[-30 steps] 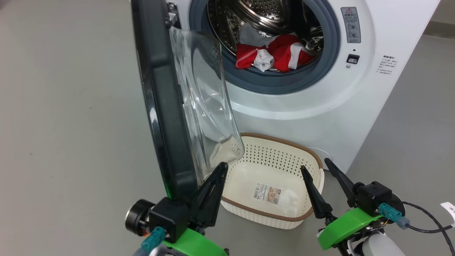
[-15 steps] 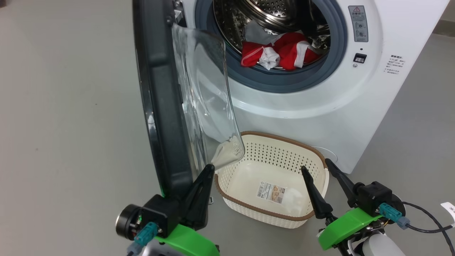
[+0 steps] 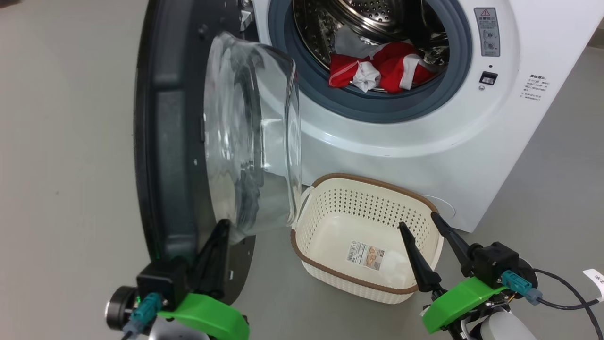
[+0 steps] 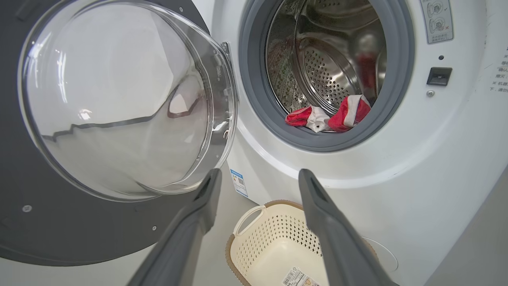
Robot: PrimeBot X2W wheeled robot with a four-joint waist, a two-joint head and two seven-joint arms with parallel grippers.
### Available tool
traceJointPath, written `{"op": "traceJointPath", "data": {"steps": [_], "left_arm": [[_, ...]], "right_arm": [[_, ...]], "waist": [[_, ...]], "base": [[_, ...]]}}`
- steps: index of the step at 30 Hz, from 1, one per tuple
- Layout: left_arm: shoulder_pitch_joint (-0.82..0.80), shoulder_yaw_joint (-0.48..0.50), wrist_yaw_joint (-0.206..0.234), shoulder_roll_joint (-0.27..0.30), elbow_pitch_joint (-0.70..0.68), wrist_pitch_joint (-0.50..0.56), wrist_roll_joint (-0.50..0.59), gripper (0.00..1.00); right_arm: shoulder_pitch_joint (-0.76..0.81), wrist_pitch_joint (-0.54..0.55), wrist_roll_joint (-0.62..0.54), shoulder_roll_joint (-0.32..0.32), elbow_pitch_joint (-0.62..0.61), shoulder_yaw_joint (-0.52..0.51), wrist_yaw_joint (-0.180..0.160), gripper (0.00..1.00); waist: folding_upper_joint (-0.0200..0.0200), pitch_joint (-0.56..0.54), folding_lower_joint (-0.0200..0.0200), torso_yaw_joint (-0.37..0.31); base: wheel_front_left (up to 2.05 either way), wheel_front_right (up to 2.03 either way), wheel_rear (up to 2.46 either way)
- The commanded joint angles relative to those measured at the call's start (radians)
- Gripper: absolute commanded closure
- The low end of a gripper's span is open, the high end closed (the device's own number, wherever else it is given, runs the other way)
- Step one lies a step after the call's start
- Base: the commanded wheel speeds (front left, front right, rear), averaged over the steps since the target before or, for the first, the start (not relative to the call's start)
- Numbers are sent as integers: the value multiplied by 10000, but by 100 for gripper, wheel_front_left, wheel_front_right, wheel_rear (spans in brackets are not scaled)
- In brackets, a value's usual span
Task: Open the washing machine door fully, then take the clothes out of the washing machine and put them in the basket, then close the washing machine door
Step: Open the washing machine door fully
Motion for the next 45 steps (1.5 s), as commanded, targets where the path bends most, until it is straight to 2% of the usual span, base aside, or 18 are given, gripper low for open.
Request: {"op": "traceJointPath", "data": {"steps": [1,18,27,45], "left_arm": [[-74,580,217,265,-317,17,1,100],[313,2003,1121,778,-454,64,-426,100],[331,2397,1173,981,66,-67,-652,100],[-862,3637,1302,1344,1794,-1291,-1279,100]], "right_arm": [[-65,-67,-88,45,-206,260,65,0],[62,-67,-377,45,-24,365,65,0],[100,-67,-544,45,7,374,65,0],[-16,-67,-787,-275,95,687,65,0]], "waist": [[0,6,0,19],[0,2,0,276],[0,184,0,391],[0,902,0,236]], "base": [[0,0,0],[0,0,0],[0,0,0],[0,0,0]]}}
